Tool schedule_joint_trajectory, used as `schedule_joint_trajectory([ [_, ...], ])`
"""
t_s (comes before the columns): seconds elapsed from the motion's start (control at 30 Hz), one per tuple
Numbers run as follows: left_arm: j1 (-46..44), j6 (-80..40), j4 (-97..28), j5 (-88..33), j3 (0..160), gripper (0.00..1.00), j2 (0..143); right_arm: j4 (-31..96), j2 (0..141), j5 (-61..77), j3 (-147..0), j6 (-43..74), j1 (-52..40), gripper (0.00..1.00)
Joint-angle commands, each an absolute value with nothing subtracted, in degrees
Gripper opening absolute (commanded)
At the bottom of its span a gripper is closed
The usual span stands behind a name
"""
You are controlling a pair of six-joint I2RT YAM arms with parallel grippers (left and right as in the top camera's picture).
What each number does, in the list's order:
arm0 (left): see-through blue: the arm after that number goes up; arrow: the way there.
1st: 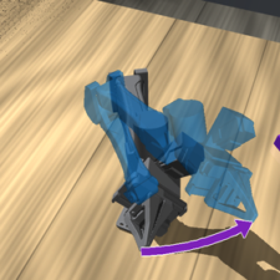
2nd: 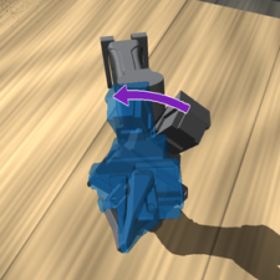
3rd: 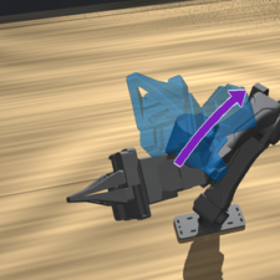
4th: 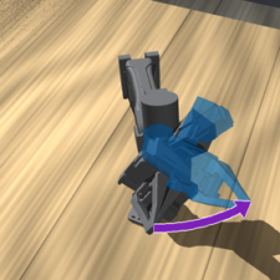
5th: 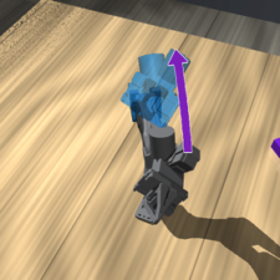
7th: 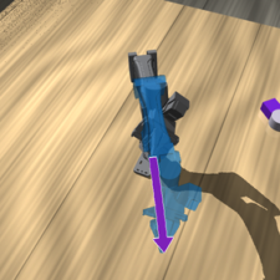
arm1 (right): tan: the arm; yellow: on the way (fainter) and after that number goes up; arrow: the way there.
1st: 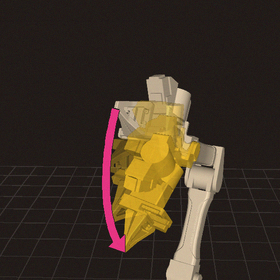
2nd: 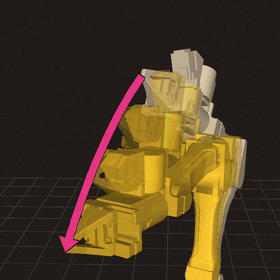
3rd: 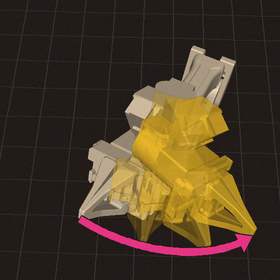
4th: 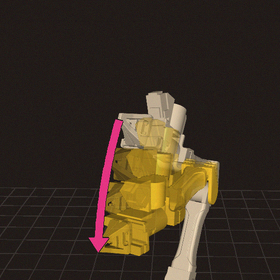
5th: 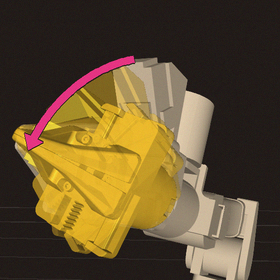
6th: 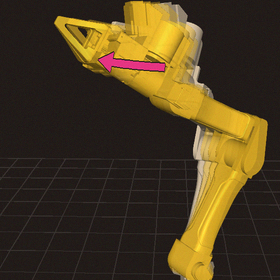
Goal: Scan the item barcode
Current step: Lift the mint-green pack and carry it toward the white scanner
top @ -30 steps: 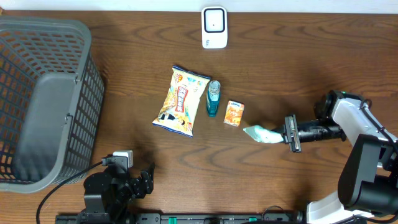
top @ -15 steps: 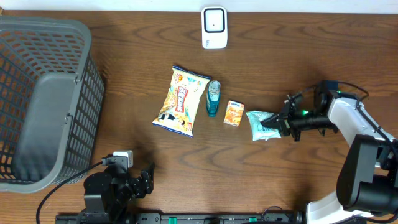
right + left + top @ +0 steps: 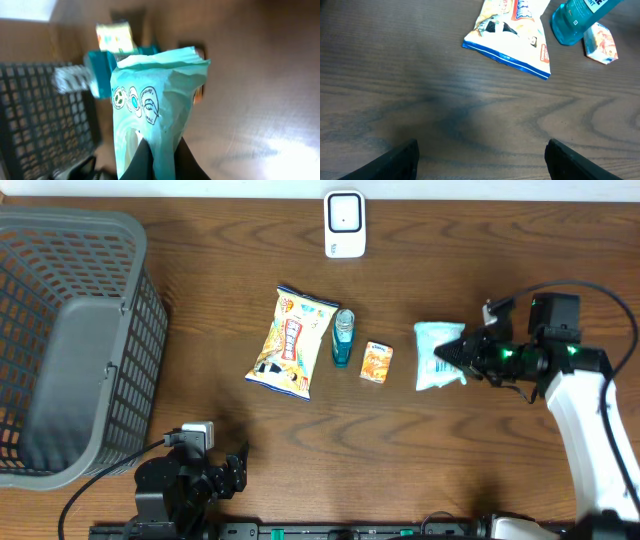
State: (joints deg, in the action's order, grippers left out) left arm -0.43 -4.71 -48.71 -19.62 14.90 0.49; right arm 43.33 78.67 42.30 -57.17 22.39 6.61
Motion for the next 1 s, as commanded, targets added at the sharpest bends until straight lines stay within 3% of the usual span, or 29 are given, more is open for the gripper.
schedule_joint_trajectory([
  [0.0,-0.3,-5.0,-49.5,-20.3,15.1,0.8,0.2,38.9,74.5,36.5,-57.4,24.2,5.2,0.01],
  [0.17,-0.3,-5.0,-49.5,-20.3,15.1,0.81,0.2,30.0,73.4,36.2,-57.4,23.5,4.9,0.01],
  [0.47,-0.3,-5.0,-49.5,-20.3,15.1,0.8,0.2,18.2,77.6,23.8,-57.3,26.4,-0.3,0.01],
  [0.77,-0.3,-5.0,-49.5,-20.3,15.1,0.8,0.2,0.4,91.4,25.0,-58.2,30.9,-4.8,0.01],
  [0.97,-0.3,-5.0,-49.5,-20.3,15.1,0.8,0.2,-5.6,103.1,25.4,-68.6,34.4,-7.6,0.01],
])
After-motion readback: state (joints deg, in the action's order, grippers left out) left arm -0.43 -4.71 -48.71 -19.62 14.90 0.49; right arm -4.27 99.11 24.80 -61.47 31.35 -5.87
